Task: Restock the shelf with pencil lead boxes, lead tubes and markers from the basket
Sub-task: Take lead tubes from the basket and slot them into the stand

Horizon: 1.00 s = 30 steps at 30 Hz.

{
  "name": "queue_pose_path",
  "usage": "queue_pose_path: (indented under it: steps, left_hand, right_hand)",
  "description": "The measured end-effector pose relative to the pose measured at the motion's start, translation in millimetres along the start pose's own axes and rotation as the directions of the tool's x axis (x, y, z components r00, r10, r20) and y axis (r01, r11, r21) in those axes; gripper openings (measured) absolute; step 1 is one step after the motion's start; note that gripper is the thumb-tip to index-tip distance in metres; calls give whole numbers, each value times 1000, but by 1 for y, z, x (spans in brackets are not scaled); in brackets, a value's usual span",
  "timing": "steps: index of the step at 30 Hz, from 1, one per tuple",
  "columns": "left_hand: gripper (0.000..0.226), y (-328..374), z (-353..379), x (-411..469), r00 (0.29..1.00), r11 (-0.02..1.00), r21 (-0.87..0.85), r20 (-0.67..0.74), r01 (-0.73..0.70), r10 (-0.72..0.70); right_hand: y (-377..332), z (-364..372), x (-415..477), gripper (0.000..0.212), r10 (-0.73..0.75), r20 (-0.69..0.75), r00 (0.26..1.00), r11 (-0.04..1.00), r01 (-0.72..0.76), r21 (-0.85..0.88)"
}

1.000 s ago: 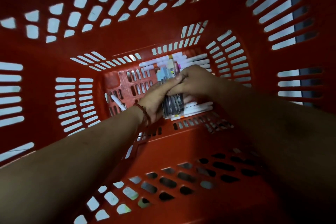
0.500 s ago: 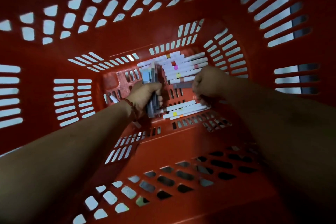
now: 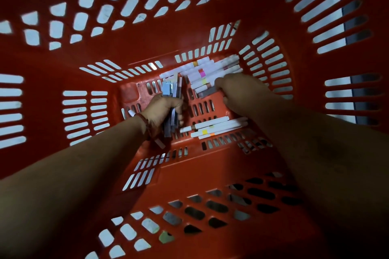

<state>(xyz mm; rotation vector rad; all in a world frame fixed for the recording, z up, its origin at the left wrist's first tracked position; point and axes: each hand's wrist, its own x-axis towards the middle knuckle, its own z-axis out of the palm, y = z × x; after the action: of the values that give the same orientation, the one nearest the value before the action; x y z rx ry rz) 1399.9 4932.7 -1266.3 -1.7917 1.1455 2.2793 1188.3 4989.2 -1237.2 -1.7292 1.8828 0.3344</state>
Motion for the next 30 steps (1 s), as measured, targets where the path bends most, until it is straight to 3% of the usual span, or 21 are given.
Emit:
queue_pose_path:
  steps: [4, 6, 9, 11, 13, 15, 20, 27, 30]
  left_hand:
    - [12, 0, 1, 1, 999, 1000, 23, -30, 15, -15]
    - [3, 1, 7, 0, 997, 996, 66, -40, -63, 66]
    - [22, 2, 22, -4, 939, 895, 348, -99, -279, 330]
    - [31, 8, 32, -6, 884, 819, 422, -78, -390, 461]
    - [60, 15, 34, -1, 846, 748, 484, -30, -454, 532]
    - [84, 23, 34, 7, 840, 628, 642, 45, -439, 541]
    - [91, 23, 28, 15, 856, 359, 849, 188, -388, 482]
    - [96, 3, 12, 7, 802, -163, 890, 455, -426, 387]
    - [96, -1, 5, 6, 797, -237, 871, 489, -429, 354]
  right_hand:
    - [-2, 4, -2, 27, 60, 75, 995, 996, -55, -63]
    - [-1, 7, -5, 32, 12, 21, 1000, 998, -11, -67]
    - [-2, 2, -4, 35, -20, -55, 998, 996, 15, -91]
    - [-3, 1, 0, 36, 17, -30, 999, 995, -19, -100]
    - [-3, 2, 2, 36, 55, 11, 998, 994, -53, -91]
    - [-2, 3, 0, 36, 67, 14, 998, 997, -67, -24]
    - [8, 11, -5, 41, 29, -45, 999, 988, -35, -151]
    - [6, 8, -11, 27, 45, 78, 996, 915, -10, -403]
    - [3, 7, -12, 25, 3, 123, 992, 859, 60, -508]
